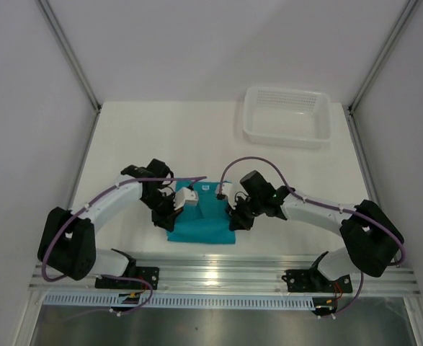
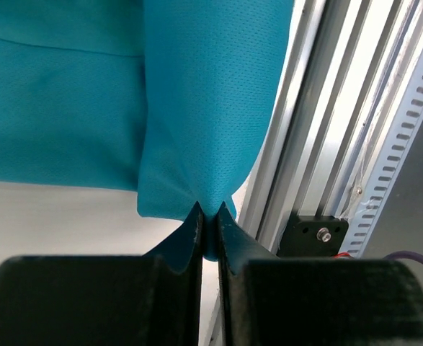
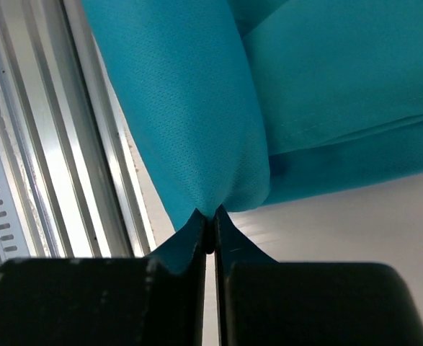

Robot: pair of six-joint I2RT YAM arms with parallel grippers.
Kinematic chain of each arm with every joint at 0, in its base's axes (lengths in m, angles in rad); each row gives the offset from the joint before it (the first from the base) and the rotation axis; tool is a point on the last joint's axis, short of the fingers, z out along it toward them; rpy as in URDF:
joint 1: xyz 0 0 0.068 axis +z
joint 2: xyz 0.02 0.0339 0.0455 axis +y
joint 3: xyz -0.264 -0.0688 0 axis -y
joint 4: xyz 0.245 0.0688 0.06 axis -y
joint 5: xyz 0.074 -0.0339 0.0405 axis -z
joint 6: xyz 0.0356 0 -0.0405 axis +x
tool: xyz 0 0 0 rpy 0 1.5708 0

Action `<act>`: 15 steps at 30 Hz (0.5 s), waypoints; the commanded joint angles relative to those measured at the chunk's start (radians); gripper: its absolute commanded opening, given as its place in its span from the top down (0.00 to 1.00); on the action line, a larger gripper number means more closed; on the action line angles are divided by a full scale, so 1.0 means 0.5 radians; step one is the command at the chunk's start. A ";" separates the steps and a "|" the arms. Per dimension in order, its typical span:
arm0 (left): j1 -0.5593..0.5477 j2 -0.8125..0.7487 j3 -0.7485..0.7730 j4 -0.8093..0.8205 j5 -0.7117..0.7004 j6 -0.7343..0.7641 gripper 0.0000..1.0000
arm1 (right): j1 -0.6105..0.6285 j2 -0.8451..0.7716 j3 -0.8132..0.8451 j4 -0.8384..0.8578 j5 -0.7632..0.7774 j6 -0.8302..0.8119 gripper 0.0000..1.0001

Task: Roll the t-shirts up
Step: Roll the tshirt

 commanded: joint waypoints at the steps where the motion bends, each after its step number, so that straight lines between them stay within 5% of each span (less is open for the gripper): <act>1: 0.101 0.109 0.136 -0.038 0.110 0.062 0.89 | -0.052 0.064 0.082 0.078 -0.075 0.066 0.93; 5: 0.141 0.290 0.191 -0.011 0.116 0.050 0.87 | -0.098 0.085 0.061 0.140 0.017 0.146 0.72; 15: 0.175 0.542 0.299 -0.001 0.150 0.007 0.91 | -0.144 -0.270 0.055 0.130 0.388 0.284 0.59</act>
